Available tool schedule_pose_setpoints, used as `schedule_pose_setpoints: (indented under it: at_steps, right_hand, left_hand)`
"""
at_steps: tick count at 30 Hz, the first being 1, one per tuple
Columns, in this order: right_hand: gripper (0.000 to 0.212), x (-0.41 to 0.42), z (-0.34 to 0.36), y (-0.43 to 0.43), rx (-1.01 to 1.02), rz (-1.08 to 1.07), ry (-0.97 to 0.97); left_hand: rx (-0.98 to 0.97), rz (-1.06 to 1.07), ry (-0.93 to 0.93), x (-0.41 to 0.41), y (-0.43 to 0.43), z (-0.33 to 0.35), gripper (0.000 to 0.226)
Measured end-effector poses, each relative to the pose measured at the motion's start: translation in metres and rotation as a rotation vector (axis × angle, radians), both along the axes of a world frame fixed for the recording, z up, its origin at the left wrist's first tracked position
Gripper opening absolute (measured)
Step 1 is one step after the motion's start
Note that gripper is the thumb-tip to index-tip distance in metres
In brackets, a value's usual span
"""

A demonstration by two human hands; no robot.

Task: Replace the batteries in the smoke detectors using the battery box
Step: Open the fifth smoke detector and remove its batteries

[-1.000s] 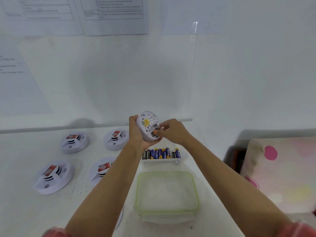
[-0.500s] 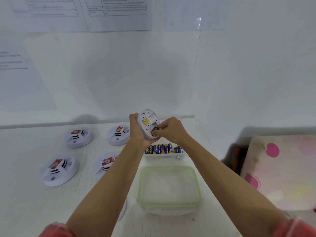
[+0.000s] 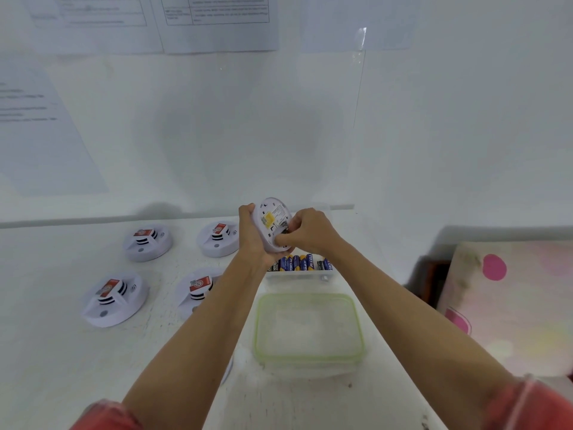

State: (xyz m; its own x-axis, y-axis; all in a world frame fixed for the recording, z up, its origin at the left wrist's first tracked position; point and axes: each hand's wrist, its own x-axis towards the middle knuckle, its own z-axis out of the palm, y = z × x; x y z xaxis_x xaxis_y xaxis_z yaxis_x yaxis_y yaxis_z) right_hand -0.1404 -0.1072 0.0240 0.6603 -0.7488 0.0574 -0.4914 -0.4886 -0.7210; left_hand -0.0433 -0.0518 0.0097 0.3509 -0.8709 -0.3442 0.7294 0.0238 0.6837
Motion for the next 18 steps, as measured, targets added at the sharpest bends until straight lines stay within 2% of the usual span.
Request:
schedule_pose_setpoints:
  at_steps: [4, 8, 11, 14, 18]
  right_hand:
    - [0.028, -0.003, 0.001, 0.005, -0.1, 0.005, -0.011]
    - [0.041, -0.005, 0.001, 0.007, -0.189, 0.028, -0.015]
    - [0.038, -0.005, -0.001, 0.006, -0.223, 0.049, -0.02]
    - [0.03, -0.008, -0.003, 0.0, -0.193, 0.076, -0.043]
    - [0.034, -0.012, 0.002, -0.008, -0.107, 0.132, -0.038]
  left_hand:
    - [-0.001, -0.013, -0.007, -0.002, 0.001, 0.001, 0.045]
    - [0.006, -0.011, -0.023, -0.003, -0.001, 0.001, 0.045]
    - [0.004, -0.005, -0.019, -0.003, -0.003, 0.003, 0.045]
    - [-0.005, -0.006, 0.001, -0.001, -0.004, 0.005, 0.044]
    - [-0.017, -0.018, 0.02, 0.005, -0.006, 0.004, 0.046]
